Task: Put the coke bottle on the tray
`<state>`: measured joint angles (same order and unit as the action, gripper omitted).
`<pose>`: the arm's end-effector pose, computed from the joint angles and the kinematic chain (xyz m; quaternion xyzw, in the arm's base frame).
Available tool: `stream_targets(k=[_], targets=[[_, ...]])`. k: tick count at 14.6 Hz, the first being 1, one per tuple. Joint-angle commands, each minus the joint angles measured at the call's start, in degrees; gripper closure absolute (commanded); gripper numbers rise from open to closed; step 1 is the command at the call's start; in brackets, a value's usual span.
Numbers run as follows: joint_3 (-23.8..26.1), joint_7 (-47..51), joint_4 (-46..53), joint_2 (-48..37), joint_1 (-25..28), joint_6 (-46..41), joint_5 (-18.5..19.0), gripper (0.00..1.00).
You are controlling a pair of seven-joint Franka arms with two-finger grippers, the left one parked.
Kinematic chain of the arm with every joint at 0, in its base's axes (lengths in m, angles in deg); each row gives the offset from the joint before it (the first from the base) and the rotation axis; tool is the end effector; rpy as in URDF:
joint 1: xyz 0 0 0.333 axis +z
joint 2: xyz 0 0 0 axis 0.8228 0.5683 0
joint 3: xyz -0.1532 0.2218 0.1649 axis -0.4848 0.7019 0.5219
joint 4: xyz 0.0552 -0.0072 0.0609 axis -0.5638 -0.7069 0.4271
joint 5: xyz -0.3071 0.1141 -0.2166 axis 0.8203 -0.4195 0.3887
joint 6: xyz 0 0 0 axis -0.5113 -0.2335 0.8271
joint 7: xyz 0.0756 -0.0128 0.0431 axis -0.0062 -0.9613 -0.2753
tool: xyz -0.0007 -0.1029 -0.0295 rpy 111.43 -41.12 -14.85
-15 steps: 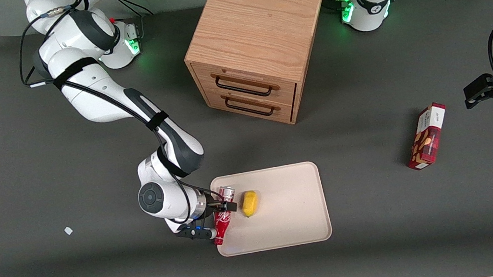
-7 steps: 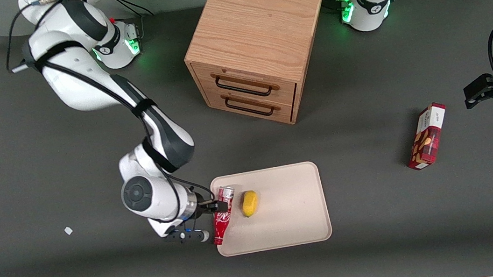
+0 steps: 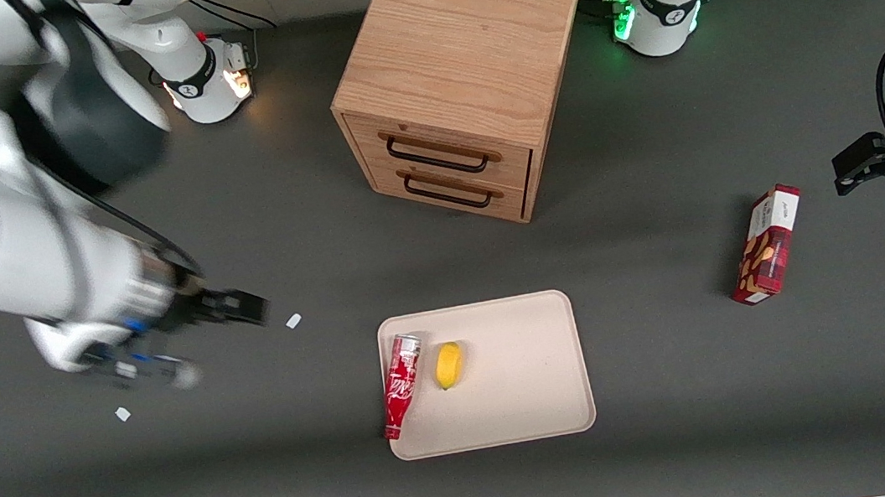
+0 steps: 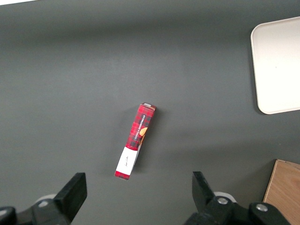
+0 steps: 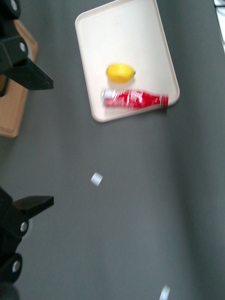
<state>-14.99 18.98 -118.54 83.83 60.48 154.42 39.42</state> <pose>0.6386 0.1778 0.6083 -0.9930 0.1141 0.0201 0.0216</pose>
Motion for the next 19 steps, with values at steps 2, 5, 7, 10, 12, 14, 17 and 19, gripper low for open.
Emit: stream_targets(k=[2, 5, 7, 10, 12, 14, 17, 19], targets=[[-4.3, -4.0, -4.7, -10.3, -2.8, -11.7, -0.2, 0.0], [-5.1, -6.1, -13.3, -18.2, -4.6, -11.7, -1.2, 0.0], [-7.5, -6.6, -20.9, -23.8, -4.6, -8.2, -3.3, 0.0], [-10.0, -8.7, -33.3, -31.4, -4.5, -0.3, -5.6, 0.0], [-10.3, -8.8, -37.4, -34.1, -4.6, 1.9, -5.6, 0.0], [-10.6, -8.8, -37.4, -34.5, -4.5, 1.5, -5.6, 0.0], [-11.1, -8.6, -32.5, -31.3, -4.1, 0.8, -5.6, 0.0], [-11.9, -8.8, -28.9, -29.0, -4.1, -1.2, -5.6, 0.0]])
